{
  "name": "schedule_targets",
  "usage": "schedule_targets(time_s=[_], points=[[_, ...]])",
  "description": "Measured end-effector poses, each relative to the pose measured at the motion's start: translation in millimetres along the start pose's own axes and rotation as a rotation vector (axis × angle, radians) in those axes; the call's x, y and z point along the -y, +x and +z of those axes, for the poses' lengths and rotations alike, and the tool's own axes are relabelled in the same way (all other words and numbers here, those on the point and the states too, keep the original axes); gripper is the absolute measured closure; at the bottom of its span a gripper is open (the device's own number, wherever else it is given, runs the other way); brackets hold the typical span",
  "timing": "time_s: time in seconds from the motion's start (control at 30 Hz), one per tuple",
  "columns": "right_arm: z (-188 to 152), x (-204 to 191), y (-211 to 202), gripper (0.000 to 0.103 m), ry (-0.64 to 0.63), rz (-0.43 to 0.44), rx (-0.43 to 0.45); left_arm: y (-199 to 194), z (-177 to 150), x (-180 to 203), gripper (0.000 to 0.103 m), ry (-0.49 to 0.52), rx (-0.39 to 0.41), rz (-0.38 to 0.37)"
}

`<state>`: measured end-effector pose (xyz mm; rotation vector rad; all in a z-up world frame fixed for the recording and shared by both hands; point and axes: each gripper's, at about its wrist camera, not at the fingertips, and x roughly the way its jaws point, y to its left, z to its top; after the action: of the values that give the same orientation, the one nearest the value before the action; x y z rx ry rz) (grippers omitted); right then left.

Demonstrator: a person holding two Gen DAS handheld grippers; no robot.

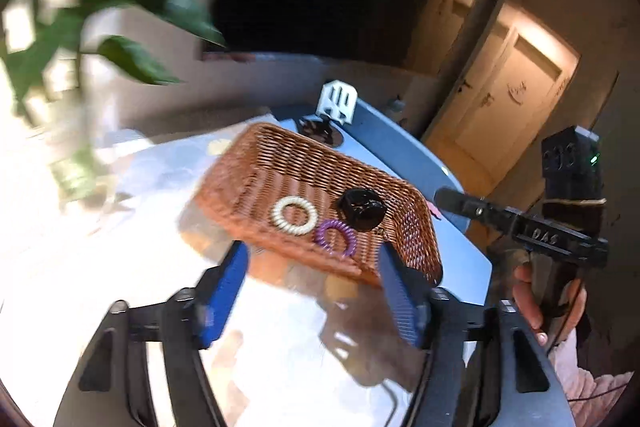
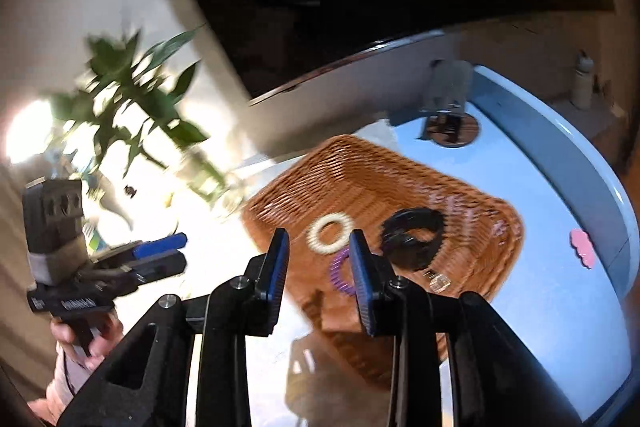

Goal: Organize jewelry
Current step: 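Move right tool to silver hair clip while left tool approaches pale blue clip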

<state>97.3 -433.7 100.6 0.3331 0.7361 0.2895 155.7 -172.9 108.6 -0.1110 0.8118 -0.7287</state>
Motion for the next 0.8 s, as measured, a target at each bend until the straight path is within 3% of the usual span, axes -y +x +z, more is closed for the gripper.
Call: schedule_targets(time_s=[0.27,0.37,0.43,0.47,0.5,0.6,0.8], points=[[-48,-53,12,0.069,-0.008,0.142,-0.052,-113,-57,-60,0.027,-0.133,0.118,0.086],[-70,-72,-5,0.068,0.012,0.237,0.081,-142,-83,-81,0.026,-0.181,0.145,0.143],[-82,-88,-12,0.048,-0.018,0.228,0.147,-154,-99,-92,0.026,-0.206,0.147,0.166],[-87,-97,-9,0.022,-0.03,0.184,0.141,-159,-108,-98,0.026,-0.221,0.144,0.178],[-91,-103,-4,0.013,-0.033,0.163,0.128,-161,-117,-105,0.026,-0.238,0.138,0.19],[-103,-117,19,0.013,-0.035,0.198,0.021,-157,-140,-125,0.025,-0.288,0.093,0.229],[-136,-164,67,0.019,-0.178,0.094,-0.185,-138,-169,-157,0.026,-0.364,0.039,0.282]])
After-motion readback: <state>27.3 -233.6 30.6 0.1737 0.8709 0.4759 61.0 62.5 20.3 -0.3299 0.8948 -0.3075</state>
